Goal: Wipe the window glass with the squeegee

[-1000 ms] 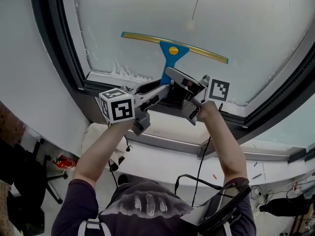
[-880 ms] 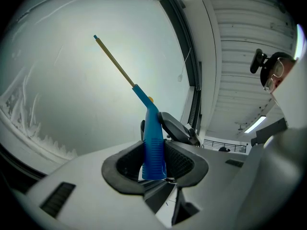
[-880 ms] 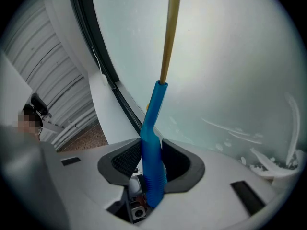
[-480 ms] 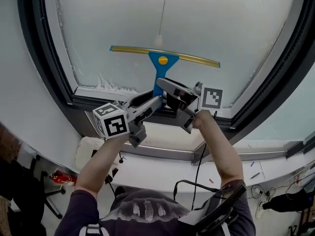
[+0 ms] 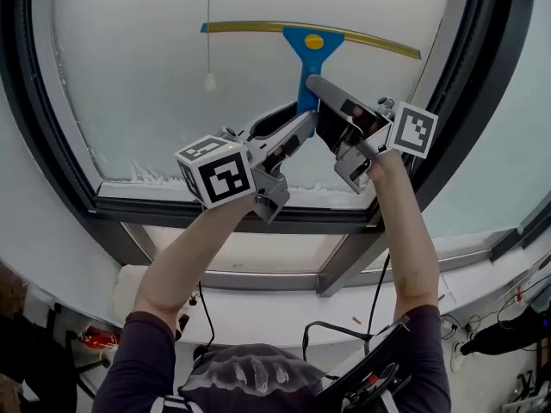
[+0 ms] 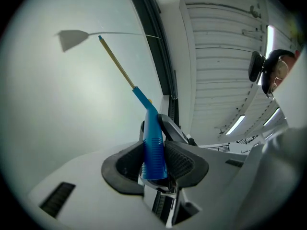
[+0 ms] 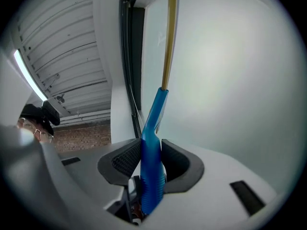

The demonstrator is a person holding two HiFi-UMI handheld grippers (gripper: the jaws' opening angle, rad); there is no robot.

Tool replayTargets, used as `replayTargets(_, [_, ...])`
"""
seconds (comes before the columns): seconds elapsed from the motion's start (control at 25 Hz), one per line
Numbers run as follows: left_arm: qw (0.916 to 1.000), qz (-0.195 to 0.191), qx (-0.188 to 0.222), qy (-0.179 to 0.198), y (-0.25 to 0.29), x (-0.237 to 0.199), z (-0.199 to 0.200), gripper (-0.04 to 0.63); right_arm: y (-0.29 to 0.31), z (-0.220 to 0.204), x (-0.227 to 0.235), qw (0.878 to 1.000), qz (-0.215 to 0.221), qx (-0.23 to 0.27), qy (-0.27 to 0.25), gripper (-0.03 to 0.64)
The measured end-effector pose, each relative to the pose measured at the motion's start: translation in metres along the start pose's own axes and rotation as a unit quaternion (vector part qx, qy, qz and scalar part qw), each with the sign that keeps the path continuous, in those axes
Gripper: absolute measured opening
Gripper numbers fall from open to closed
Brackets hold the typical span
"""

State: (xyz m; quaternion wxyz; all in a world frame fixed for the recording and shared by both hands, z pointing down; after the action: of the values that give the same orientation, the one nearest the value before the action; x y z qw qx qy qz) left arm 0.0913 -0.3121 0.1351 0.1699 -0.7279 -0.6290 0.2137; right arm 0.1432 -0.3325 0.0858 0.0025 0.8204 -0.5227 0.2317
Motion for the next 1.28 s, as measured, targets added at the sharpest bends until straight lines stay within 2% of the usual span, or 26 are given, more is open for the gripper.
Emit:
replayTargets(0.16, [0.999, -0.006, 0.028, 0.034, 0.011, 0.016, 0.029, 0.14, 0.006, 0.025, -0.027, 0.999, 0.032, 0.008, -0.012, 0.129])
replayTargets(0.4, [0.9979, -0.002, 0.025, 0.06, 0.041, 0.012, 0.06, 0.14, 0.011, 0.067, -0.03, 0.998, 0.059, 0.029, 0.011, 0.129])
replayTargets(0.6, [0.9973, 0.01, 0.019, 0.07, 0.05, 0.006, 0.068, 0.14, 0.013, 0.078, -0.024, 0.995, 0.064, 0.055, 0.043, 0.129])
replayTargets(0.8, [0.9977, 0.014, 0.009, 0.066, 0.046, 0.001, 0.056, 0.14, 0.01, 0.069, -0.014, 0.997, 0.05, 0.046, 0.046, 0.129])
replayTargets(1.04, [0.9976, 0.019, 0.0, 0.066, 0.02, 0.001, 0.022, 0.14, 0.002, 0.027, -0.007, 0.997, 0.048, 0.033, 0.045, 0.129])
replayTargets(1.28, [0.998, 0.026, -0.013, 0.056, 0.012, -0.003, 0.006, 0.14, -0.001, 0.011, 0.002, 0.997, 0.04, 0.024, 0.055, 0.13])
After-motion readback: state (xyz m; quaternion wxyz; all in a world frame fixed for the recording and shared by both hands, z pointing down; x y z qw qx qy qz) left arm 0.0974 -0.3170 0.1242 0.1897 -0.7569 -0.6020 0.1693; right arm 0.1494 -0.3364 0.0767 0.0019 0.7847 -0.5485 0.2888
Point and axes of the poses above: the fingertips, and each gripper's own axes: y forward along the fingers, x to its right, z out of its top, the point moved 3 cm from there along -y, backward along the fingers, and after that the axes turned 15 degrees about -z, right-handed, at the moved point
